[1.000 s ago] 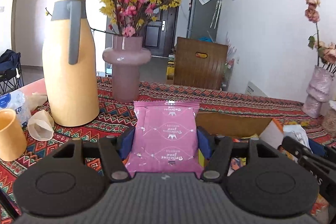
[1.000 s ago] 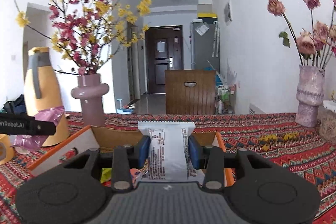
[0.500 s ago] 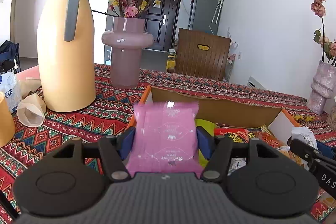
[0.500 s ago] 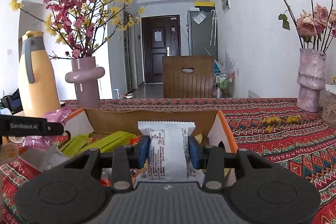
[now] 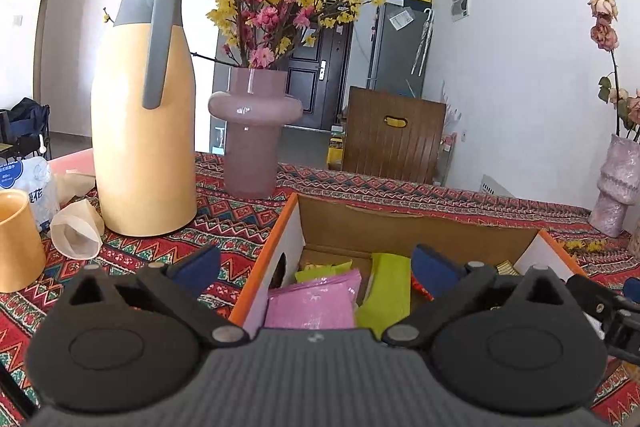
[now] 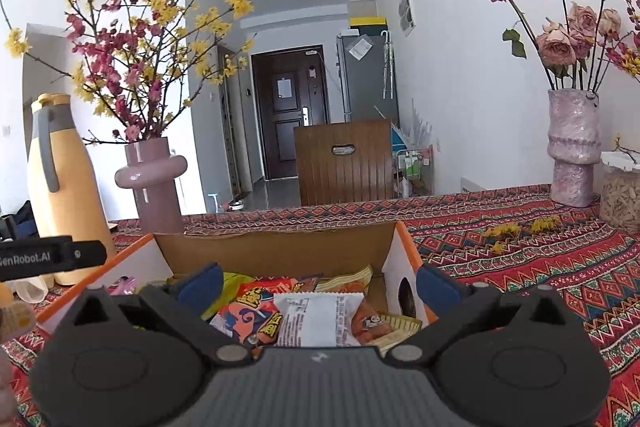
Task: Organize snacks
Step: 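Lower both packets into the box and open both grippers, then withdraw both grippers from the box toward the cracker packets on the cloth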
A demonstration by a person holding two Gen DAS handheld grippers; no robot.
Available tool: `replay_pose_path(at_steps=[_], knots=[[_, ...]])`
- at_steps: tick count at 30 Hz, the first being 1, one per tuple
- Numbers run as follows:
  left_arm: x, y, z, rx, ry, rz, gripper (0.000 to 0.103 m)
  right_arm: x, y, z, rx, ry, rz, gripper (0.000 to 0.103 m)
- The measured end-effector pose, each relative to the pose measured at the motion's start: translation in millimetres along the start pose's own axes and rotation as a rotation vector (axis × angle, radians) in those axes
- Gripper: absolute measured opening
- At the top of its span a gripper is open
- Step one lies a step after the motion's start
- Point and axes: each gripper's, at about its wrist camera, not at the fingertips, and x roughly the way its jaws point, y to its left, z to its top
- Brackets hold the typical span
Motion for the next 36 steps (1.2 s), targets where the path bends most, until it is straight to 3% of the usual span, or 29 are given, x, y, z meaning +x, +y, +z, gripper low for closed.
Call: replay_pose_path(at_steps=[15, 26, 36], knots=[[-25, 1, 12, -0.021, 0.006, -0.025, 0.103, -13, 2, 8, 0.007, -0.006, 0.013, 0.103], [-80, 13, 1, 0.008, 0.027, -0.047, 0.103, -72, 10, -1, -0.041, 0.013, 0.040, 0.103], [-135, 22, -32, 0.040, 0.098, -0.076, 0.103, -140, 2, -35, -0.035, 0.031, 0.023, 0.103]])
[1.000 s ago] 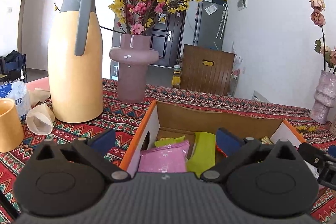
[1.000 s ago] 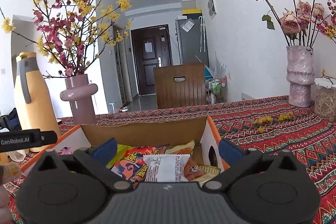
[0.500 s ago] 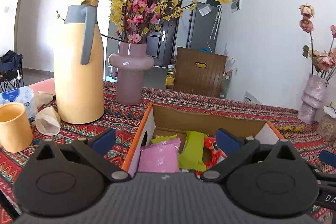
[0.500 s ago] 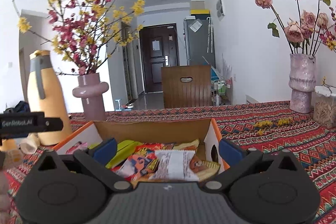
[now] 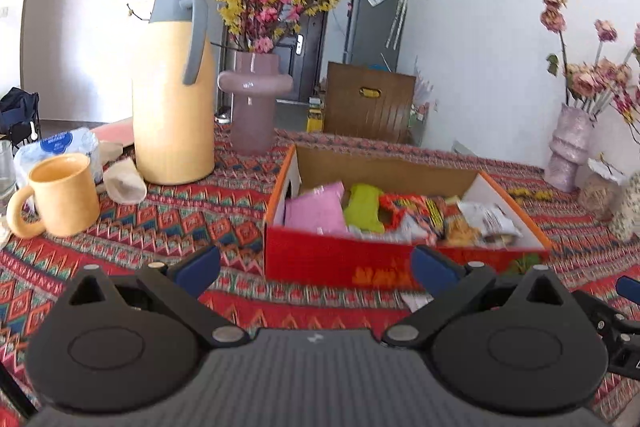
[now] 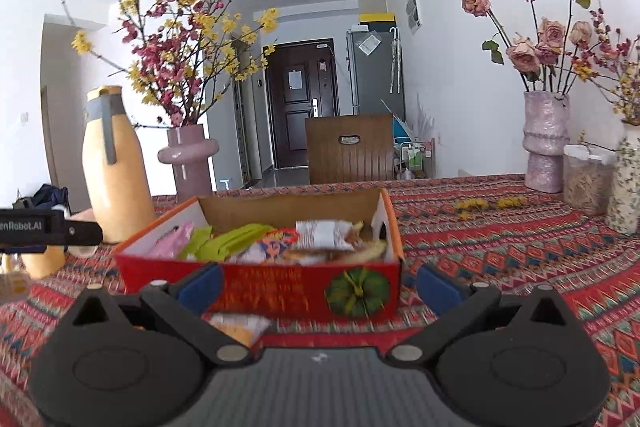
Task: Organize snacks
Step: 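Withdraw both grippers from the box toward the cracker packets on the cloth, then grasp a cracker packet with the right gripper while the left lowers toward another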
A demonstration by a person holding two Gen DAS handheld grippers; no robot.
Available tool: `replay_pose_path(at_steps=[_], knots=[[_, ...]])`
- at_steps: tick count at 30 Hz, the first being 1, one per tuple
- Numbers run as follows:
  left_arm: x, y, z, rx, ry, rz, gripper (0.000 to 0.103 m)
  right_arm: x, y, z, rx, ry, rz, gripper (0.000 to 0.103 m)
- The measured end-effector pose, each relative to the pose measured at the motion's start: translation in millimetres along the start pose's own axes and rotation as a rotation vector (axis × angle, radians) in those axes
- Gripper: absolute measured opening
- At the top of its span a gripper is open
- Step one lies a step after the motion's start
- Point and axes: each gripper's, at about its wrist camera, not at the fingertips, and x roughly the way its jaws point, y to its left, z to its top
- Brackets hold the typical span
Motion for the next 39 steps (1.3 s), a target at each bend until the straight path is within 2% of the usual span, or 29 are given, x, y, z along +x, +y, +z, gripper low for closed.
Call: replay_pose_path(at_steps=[7, 16, 25, 32, 35, 37, 39], knots=[[-21, -19, -30, 0.073, 0.051, -0.039, 0.103, -37, -9, -30, 0.008, 0.047, -0.006, 0.103], [-27, -19, -53, 0.105, 0.100, -0.033, 0.103, -47, -4, -49, -0.018, 0.109, 0.022, 0.103], [-20, -2, -52, 0.071, 0.116, -0.006, 0.103, -9, 25, -44, -0.166, 0.202, 0.063, 0.103], [-14, 7, -52, 0.053, 0.126, 0.003, 0.103, 30, 45, -43, -0.228, 0.285, 0.086, 0.102], [-13, 10, -52, 0.049, 0.130, 0.003, 0.103, 43, 48, -45, -0.226, 0.310, 0.091, 0.091], [-11, 11, -52, 0.047, 0.132, 0.004, 0.103, 44, 47, -45, -0.206, 0.320, 0.127, 0.075], [-10, 12, -52, 0.044, 0.136, 0.005, 0.103, 43, 47, -46, -0.209, 0.324, 0.153, 0.065]])
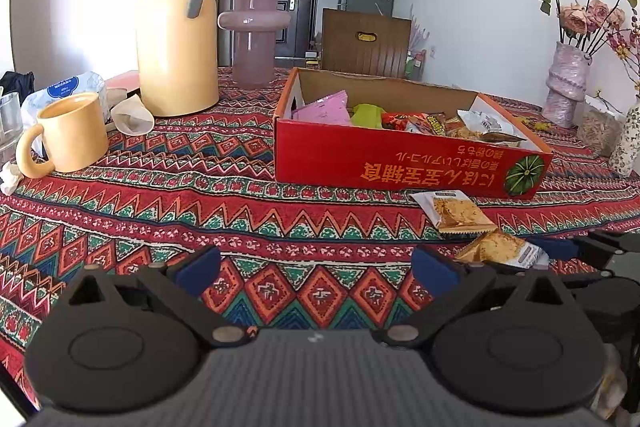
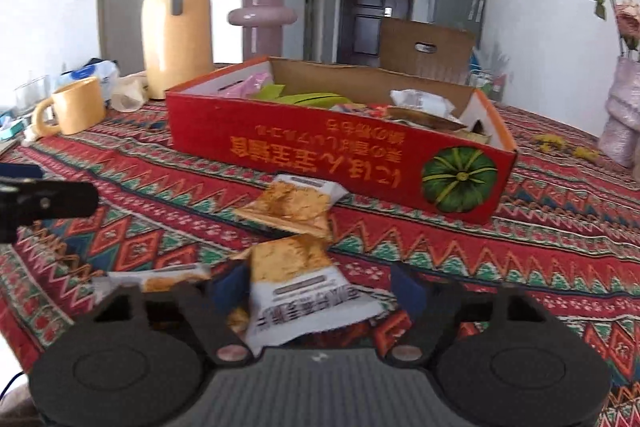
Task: Organize snacks
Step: 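Grasp a cracker packet with the right gripper while the left lowers toward another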
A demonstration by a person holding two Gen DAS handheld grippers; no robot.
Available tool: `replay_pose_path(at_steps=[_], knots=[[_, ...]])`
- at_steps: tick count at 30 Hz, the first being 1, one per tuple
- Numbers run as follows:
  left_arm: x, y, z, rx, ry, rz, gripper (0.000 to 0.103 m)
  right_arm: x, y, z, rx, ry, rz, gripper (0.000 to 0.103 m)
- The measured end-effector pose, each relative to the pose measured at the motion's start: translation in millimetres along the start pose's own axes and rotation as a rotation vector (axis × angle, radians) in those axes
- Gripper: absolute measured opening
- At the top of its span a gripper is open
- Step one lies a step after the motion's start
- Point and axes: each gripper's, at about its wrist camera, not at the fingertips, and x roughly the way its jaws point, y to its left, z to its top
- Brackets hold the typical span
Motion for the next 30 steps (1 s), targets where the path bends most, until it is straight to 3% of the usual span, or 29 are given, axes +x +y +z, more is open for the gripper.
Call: replay_pose_path(at_steps=[6, 13, 21, 25, 30], knots=[[0, -1, 0, 0.003, 0.011, -0.005, 0.103, -7, -1, -2, 0.007, -0.016, 0.001, 0.058], [-6, -7, 0, 0.026, 0.024, -0.043, 0.103, -38, -15, -11, 0.080, -0.118, -0.047, 0.057], [-2, -42, -14, 0.183, 0.097, -0.135, 0.103, -79, -47, -35, 0.191, -0.197, -0.126, 0.058], [11, -65, -23, 0.271, 0.139, -0.090, 0.103, -90, -59, -47, 0.230, -0.200, -0.153, 0.058], [26, -69, -18, 0.271, 0.138, -0.028, 0.103, -89, -63, -50, 0.250, -0.197, -0.155, 0.058]])
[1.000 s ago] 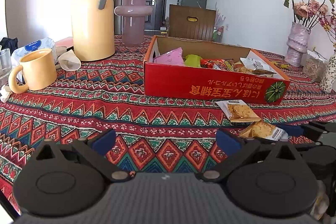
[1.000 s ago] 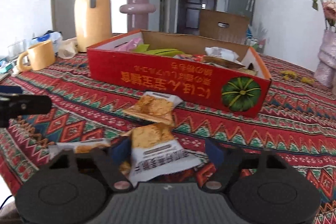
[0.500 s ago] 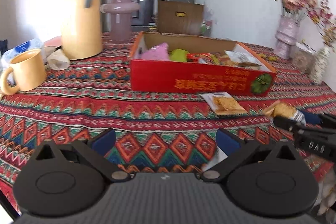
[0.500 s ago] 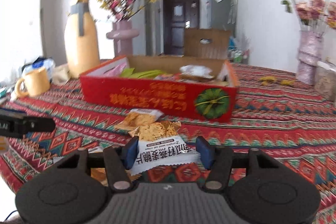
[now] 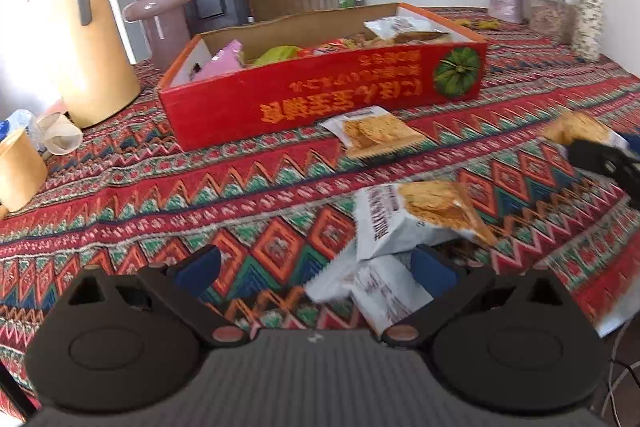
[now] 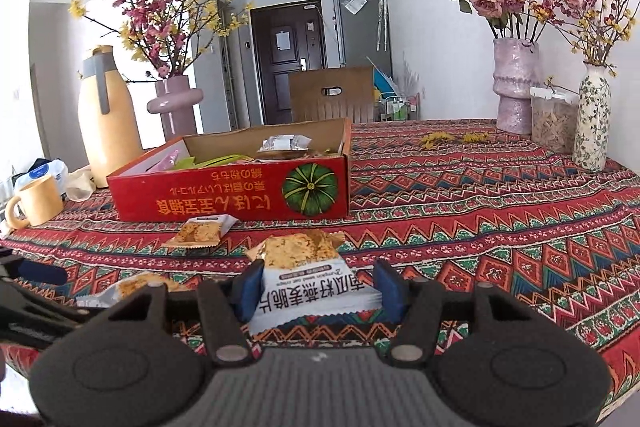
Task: Organize snacks
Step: 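Grasp a cracker packet with the right gripper while the left lowers toward another, then grasp the white cracker packet on the cloth with the left gripper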
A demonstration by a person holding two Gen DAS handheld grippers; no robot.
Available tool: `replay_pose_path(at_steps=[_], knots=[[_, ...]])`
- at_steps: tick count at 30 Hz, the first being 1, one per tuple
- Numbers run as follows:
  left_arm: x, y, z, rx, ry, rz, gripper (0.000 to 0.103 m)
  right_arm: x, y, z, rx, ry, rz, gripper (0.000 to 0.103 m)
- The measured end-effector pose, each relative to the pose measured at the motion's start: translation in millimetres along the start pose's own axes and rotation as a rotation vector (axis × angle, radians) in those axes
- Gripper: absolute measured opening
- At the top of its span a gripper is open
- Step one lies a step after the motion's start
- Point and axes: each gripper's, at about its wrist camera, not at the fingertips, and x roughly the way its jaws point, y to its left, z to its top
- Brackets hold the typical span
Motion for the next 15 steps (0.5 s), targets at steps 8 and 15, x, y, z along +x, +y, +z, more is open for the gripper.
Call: replay_pose_path(at_steps=[8, 15], knots=[[9, 24, 14, -0.053, 0.010, 0.060, 0.102, 2, -1, -3, 0.012, 0.006, 0.006, 0.058], [-14, 18, 9, -0.033, -0.014, -0.063, 0.103, 2, 0, -4, 0.014, 0.007, 0.009, 0.058]])
